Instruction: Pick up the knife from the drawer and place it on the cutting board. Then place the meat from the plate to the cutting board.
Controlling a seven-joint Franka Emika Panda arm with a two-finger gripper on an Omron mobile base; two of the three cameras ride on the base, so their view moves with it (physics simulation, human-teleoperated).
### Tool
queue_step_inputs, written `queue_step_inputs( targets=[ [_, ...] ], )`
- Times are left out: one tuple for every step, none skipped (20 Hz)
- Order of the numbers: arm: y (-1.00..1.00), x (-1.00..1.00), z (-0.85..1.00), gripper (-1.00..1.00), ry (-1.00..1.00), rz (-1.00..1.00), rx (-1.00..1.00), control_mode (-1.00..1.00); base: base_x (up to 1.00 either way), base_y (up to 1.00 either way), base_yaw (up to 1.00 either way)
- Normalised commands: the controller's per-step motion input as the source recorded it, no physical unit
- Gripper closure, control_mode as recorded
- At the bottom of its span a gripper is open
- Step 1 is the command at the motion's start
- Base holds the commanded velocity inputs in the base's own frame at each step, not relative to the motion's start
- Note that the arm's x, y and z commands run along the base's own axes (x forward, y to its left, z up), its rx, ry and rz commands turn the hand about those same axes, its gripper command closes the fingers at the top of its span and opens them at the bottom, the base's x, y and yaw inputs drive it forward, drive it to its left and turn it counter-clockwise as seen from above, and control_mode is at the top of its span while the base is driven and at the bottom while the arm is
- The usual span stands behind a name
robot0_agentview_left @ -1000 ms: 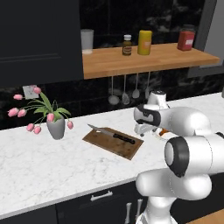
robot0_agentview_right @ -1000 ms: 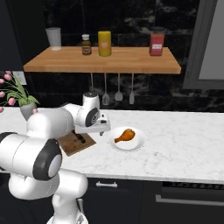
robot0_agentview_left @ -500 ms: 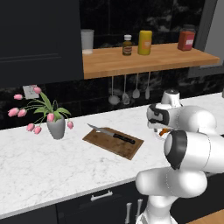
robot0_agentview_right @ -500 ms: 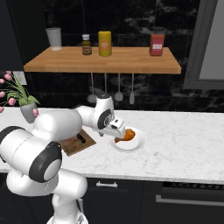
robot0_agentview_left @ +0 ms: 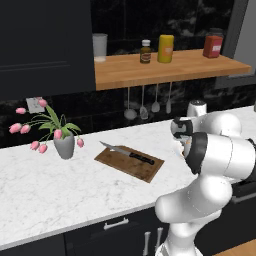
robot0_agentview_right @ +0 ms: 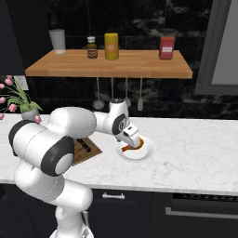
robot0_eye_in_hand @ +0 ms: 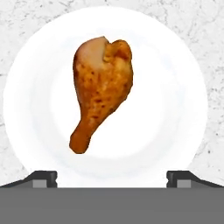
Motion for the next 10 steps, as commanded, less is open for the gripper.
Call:
queue_step_inputs(
  targets=[
    [-0.16, 0.41, -0.01, -1.0, 0.0, 0.0, 0.0, -1.0, 0.0, 0.0, 0.0],
    [-0.14, 0.43, -0.06, -1.0, 0.0, 0.0, 0.0, -1.0, 0.0, 0.0, 0.0],
    [-0.18, 0.45, -0.09, -1.0, 0.0, 0.0, 0.0, -1.0, 0.0, 0.0, 0.0],
    [-0.21, 0.46, -0.09, -1.0, 0.0, 0.0, 0.0, -1.0, 0.0, 0.0, 0.0],
    [-0.24, 0.46, -0.13, -1.0, 0.01, 0.0, 0.0, -1.0, 0.0, 0.0, 0.0],
    [-0.26, 0.46, -0.17, -1.0, 0.02, 0.0, 0.0, -1.0, 0.0, 0.0, 0.0],
    [-0.24, 0.46, -0.19, -1.0, 0.02, 0.0, 0.0, -1.0, 0.0, 0.0, 0.0],
    [-0.16, 0.44, -0.24, -1.0, 0.01, 0.0, 0.0, -1.0, 0.0, 0.0, 0.0],
    [-0.12, 0.43, -0.26, -1.0, 0.01, 0.0, 0.0, -1.0, 0.0, 0.0, 0.0],
    [-0.12, 0.4, -0.26, -1.0, 0.01, 0.0, 0.0, -1.0, 0.0, 0.0, 0.0]
  ],
)
